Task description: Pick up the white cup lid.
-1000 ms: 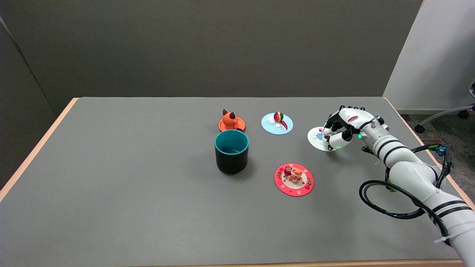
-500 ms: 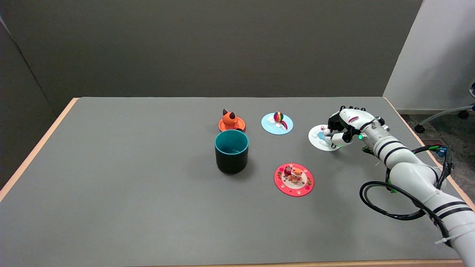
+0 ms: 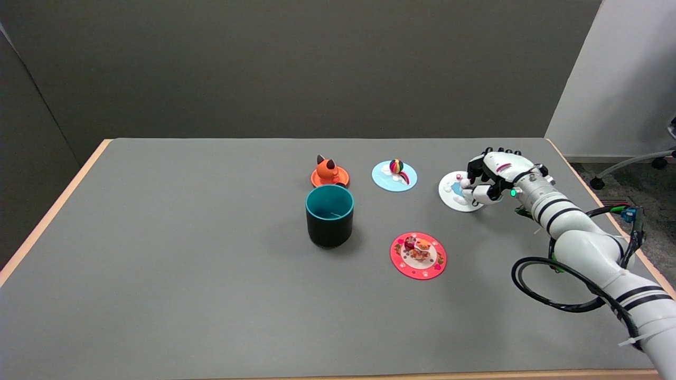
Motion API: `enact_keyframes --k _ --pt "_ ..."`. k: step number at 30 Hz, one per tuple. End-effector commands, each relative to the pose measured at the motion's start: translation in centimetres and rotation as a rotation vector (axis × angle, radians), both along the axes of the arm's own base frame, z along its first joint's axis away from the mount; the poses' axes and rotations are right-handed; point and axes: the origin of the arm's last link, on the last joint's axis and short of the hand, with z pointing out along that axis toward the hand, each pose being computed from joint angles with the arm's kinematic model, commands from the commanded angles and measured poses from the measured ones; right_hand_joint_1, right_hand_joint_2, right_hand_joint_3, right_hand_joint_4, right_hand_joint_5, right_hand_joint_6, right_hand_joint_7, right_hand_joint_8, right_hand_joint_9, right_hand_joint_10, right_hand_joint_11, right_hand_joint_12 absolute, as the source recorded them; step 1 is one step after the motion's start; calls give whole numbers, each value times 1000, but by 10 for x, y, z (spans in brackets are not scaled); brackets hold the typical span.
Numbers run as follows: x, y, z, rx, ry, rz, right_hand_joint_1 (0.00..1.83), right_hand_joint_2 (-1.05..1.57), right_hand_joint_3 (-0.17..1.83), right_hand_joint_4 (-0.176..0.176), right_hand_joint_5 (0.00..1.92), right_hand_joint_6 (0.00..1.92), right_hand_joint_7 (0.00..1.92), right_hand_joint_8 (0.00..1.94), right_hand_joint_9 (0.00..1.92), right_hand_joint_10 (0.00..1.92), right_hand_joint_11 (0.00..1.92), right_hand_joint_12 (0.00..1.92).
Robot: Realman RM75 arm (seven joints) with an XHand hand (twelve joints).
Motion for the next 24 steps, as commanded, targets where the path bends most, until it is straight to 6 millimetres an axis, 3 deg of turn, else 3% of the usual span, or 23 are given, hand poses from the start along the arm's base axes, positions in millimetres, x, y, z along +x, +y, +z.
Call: enact_keyframes --k 1,3,12,13,14,24 --pt "7 -5 -5 22 -1 19 939 1173 232 39 675 1455 394 1199 569 933 517 496" --pt "10 -6 -8 32 -16 28 950 1150 240 53 706 1420 387 1290 558 985 553 454" --pt "23 -11 -21 70 -34 64 941 1144 253 70 706 1431 455 1335 567 1056 568 558" --pt "24 -11 -22 73 -40 69 1044 1200 200 16 707 1415 511 1552 572 1064 560 591" --pt "26 -12 -23 77 -49 76 1108 1227 182 -16 710 1400 552 1686 566 1097 566 591" --pt "46 -19 -44 149 -75 123 1119 1184 233 -8 726 1360 606 1655 587 1167 585 653"
